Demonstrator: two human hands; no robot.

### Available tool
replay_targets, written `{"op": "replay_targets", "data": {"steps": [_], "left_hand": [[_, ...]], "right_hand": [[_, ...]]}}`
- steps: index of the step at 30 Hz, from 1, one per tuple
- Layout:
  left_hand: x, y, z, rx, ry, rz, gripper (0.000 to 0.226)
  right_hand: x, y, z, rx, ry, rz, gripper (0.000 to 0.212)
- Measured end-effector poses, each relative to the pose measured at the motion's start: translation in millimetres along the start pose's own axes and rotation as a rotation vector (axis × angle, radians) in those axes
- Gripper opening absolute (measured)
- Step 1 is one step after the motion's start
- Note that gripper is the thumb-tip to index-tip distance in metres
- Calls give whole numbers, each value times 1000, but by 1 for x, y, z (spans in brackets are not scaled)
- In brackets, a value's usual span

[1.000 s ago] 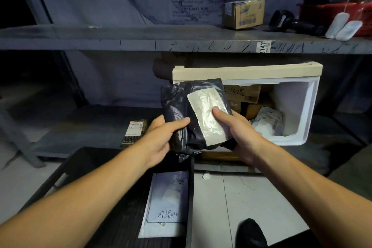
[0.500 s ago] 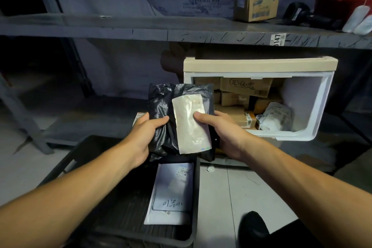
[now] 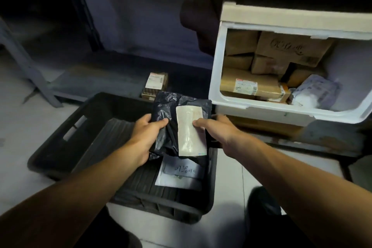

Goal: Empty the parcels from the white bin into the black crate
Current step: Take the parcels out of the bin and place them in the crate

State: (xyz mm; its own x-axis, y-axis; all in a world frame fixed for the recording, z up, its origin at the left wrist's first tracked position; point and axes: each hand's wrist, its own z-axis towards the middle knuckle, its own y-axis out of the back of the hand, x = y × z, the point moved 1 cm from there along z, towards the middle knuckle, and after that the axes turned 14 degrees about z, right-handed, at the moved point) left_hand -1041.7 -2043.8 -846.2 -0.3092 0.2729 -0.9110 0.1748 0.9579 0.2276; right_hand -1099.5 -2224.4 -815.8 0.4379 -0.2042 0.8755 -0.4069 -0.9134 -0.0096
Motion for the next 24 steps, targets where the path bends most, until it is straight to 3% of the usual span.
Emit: {"op": "replay_targets", "data": {"steps": [6,11,19,24], "left_hand": [[37,2,38,36,92,80,25],[72,-15,74,45,203,102,16],[125,-69,136,112,329,117,19],[145,-107,165,194,265,170,17]], "right_hand": [[-38,-13,37,10,-113,-22,46],[-67,-23,79,-46,-130,-98,48],[-101,-27,138,-173,-128,-426,66],[-128,-38,159,-14,50,-754,74]]}}
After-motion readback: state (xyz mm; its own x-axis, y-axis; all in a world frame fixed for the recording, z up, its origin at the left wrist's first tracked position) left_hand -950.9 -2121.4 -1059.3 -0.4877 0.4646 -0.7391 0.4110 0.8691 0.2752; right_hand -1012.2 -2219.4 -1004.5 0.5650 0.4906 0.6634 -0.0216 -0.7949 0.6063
